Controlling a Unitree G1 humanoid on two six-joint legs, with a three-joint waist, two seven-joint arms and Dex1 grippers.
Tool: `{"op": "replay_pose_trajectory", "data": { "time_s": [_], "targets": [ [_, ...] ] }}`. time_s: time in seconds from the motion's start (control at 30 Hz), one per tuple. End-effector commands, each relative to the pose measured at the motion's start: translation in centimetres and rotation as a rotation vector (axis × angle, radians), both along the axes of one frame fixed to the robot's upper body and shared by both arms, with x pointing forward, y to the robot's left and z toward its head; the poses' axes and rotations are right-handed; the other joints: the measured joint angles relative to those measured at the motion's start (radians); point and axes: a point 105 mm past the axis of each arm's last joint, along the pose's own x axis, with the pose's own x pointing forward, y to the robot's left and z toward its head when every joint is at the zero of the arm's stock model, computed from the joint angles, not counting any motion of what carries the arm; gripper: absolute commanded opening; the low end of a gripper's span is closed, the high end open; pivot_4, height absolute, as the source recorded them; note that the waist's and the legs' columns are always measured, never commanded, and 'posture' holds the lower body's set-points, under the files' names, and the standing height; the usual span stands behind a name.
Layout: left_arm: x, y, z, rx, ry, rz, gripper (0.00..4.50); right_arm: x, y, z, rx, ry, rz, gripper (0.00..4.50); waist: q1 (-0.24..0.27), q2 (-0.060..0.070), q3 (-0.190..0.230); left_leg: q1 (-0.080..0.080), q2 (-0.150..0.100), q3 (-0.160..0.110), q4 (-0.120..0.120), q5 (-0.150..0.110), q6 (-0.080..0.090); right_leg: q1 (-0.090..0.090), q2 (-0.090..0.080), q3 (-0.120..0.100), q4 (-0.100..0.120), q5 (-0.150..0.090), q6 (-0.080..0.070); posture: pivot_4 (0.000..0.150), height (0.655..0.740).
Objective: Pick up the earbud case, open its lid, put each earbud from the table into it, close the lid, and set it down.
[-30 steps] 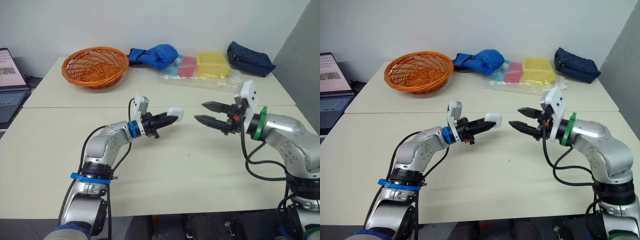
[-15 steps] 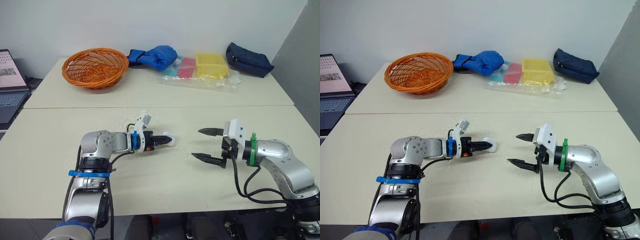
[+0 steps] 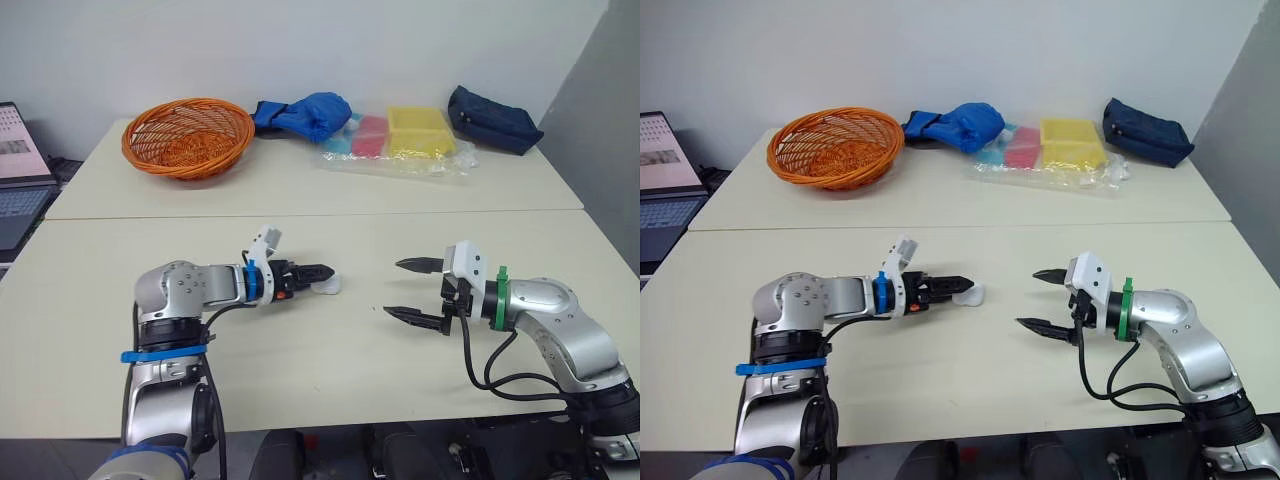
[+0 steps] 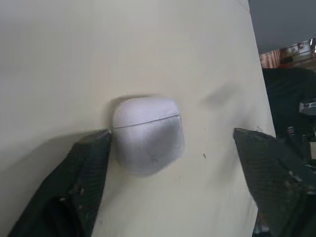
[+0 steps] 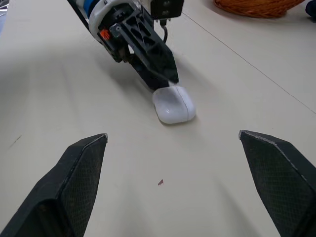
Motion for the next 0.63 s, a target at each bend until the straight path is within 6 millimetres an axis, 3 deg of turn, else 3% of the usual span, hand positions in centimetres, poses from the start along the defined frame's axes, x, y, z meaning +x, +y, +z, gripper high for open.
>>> {"op": "replay_pose_trajectory", "data": {
  "time_s": [0.03,0.23,0.33,0.43,0.53,0.63],
  "targets": [
    [-0.5,6.2,0.2,0.159,-0.198,0.061,4.47,0.7,-1.7,1.0,-0.008,-0.043,-0.028,4.5,-0.015,0.0,0.0,0.002,0.0,0.0,0.0,0.0,0.0,0.0,0.0,0.002,0.003,-0.001,-0.001,0.15,0.74],
    [-3.0,9.7,2.1,0.42,-0.672,-0.265,4.47,1.4,-4.2,1.3,-0.031,-0.054,-0.084,4.5,-0.005,-0.001,0.0,0.009,0.001,0.001,-0.005,0.0,0.0,0.0,-0.001,0.0,0.01,-0.011,-0.019,0.15,0.74],
    [-3.8,10.4,3.0,0.471,-0.803,-0.314,4.47,1.2,-4.9,1.3,-0.038,-0.049,-0.095,4.5,0.016,-0.001,0.0,0.008,0.002,0.001,-0.005,0.0,-0.001,0.0,-0.003,0.0,0.01,-0.012,-0.021,0.15,0.74],
    [-3.0,11.1,4.7,0.523,-0.84,-0.187,4.47,1.0,-5.3,2.0,-0.026,-0.049,-0.095,4.5,0.02,-0.001,0.001,0.002,0.001,0.002,-0.004,0.0,0.0,-0.002,-0.007,-0.001,0.009,-0.014,-0.018,0.15,0.74],
    [-2.5,11.6,4.7,0.653,-0.86,-0.195,4.47,1.2,-5.5,2.1,-0.033,-0.053,-0.096,4.5,0.019,-0.001,0.001,0.001,0.0,0.002,-0.004,0.0,0.0,-0.002,-0.007,-0.002,0.009,-0.012,-0.007,0.15,0.74],
    [-2.0,11.3,5.2,0.644,-0.881,-0.194,4.47,1.3,-5.4,2.1,-0.039,-0.054,-0.086,4.5,0.018,-0.001,0.001,0.001,-0.001,0.002,-0.004,0.0,0.0,-0.002,-0.007,-0.002,0.008,-0.012,-0.007,0.15,0.74]
  ]
}}
